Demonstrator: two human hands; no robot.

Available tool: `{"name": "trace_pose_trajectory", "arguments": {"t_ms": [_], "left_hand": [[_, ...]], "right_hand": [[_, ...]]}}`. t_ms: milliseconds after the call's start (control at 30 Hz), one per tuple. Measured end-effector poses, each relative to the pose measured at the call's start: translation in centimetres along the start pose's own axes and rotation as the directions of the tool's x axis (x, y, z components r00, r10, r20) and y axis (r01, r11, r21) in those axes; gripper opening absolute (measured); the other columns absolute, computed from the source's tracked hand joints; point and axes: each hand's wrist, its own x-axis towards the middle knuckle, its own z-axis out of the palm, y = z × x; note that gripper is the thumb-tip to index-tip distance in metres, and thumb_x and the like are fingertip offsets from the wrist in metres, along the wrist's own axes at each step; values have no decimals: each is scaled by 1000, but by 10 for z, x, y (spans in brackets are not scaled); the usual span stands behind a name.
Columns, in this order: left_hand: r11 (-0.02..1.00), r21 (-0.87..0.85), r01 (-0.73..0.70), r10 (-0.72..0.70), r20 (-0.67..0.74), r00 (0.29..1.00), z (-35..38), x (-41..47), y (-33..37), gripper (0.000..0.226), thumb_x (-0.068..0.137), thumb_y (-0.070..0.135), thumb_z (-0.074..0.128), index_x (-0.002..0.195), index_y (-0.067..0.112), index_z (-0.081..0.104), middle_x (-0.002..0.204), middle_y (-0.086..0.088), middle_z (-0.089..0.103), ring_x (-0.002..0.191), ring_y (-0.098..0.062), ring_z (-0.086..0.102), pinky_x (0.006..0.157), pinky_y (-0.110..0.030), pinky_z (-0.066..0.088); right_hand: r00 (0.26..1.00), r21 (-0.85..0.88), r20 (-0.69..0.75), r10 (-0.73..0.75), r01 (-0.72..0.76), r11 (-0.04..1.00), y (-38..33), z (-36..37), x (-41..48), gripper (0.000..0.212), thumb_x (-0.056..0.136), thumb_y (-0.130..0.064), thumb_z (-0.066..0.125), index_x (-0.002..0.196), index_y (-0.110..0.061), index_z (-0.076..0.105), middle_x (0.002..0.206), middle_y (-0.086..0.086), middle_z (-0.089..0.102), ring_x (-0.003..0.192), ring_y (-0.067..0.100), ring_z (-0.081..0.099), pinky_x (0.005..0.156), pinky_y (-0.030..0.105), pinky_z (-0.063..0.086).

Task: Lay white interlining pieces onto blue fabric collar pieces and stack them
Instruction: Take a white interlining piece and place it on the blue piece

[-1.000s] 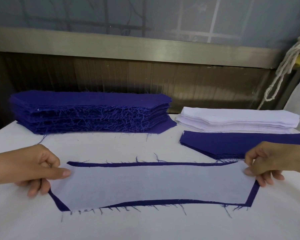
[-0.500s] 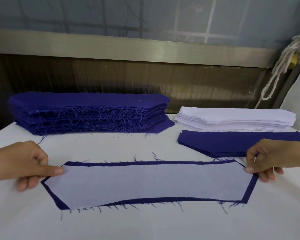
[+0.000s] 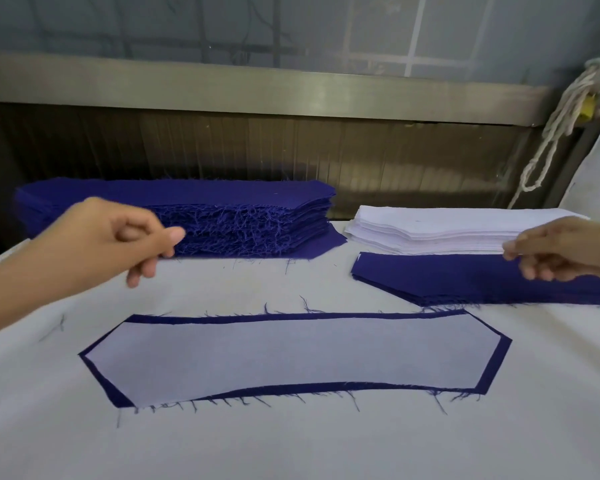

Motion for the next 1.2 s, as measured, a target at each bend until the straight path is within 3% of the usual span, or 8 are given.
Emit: {"name": "trace_pose_trajectory", "arguments": {"t_ms": [233, 333, 400, 533, 733, 867, 1033, 1200], "left_hand": [[937, -4, -349, 349, 4, 937, 70, 57, 84, 14, 94, 36, 60, 91, 28, 71, 75, 14, 74, 74, 3, 69, 74, -20, 55], [889, -20, -458, 458, 13, 889, 109, 85, 115, 13, 97, 27, 61, 104, 22, 72, 85, 16, 72, 84, 5, 65, 75, -10, 52], [856, -27, -516, 516, 25, 856, 134, 103, 134, 16, 98, 24, 61, 109, 19, 72, 91, 15, 70, 85, 4, 65, 73, -5, 48], [801, 35, -598, 595, 65, 801, 181, 138, 162, 19, 99, 20, 58, 111, 13, 71, 96, 7, 68, 82, -1, 62, 72, -6, 46], [804, 230, -548, 535, 125, 836, 233, 181, 173, 25, 102, 16, 48, 108, 13, 72, 106, -3, 66, 95, -21, 63, 85, -39, 53], [809, 333, -484, 467, 137, 874, 250, 195, 161, 27, 102, 7, 48, 118, 15, 69, 116, -9, 59, 102, -24, 60, 87, -37, 52], [862, 285, -420, 412, 88, 907, 256, 203, 153, 23, 102, 13, 51, 114, 11, 71, 113, -8, 62, 98, -21, 61, 83, -31, 52], [897, 192, -399, 383, 115, 916, 252, 208, 152, 19, 99, 21, 60, 105, 11, 75, 100, -4, 70, 85, -14, 62, 75, -27, 48]], "right_hand": [[920, 223, -389, 49, 43, 974, 22, -43, 30, 10, 94, -19, 67, 95, -12, 74, 67, -2, 75, 50, 5, 66, 45, 18, 47], [881, 271, -465, 93, 42, 962, 33, -54, 38, 12, 95, -17, 66, 101, -7, 71, 57, -9, 71, 65, 12, 64, 62, 26, 47], [854, 271, -512, 91, 60, 961, 40, -60, 43, 12, 95, -12, 65, 103, -3, 70, 52, -10, 68, 64, 12, 61, 61, 26, 44], [772, 185, -633, 60, 76, 980, 55, -72, 62, 21, 94, -7, 65, 109, 6, 71, 86, 13, 69, 87, 25, 54, 59, 25, 40], [703, -5, -711, 19, -32, 999, 73, -82, 92, 19, 91, -11, 66, 100, 2, 76, 105, 22, 71, 97, 37, 62, 85, 41, 50], [728, -151, -685, 11, -157, 976, 76, -84, 109, 21, 93, -19, 65, 98, -2, 77, 101, 22, 70, 90, 38, 61, 83, 42, 50], [699, -255, -716, 3, -265, 930, 76, -81, 128, 25, 95, -19, 59, 103, 1, 72, 111, 25, 67, 103, 44, 61, 84, 41, 48], [689, -291, -725, -11, -291, 911, 76, -81, 136, 19, 92, -15, 63, 92, 2, 70, 95, 23, 66, 81, 38, 55, 74, 37, 42]]}}
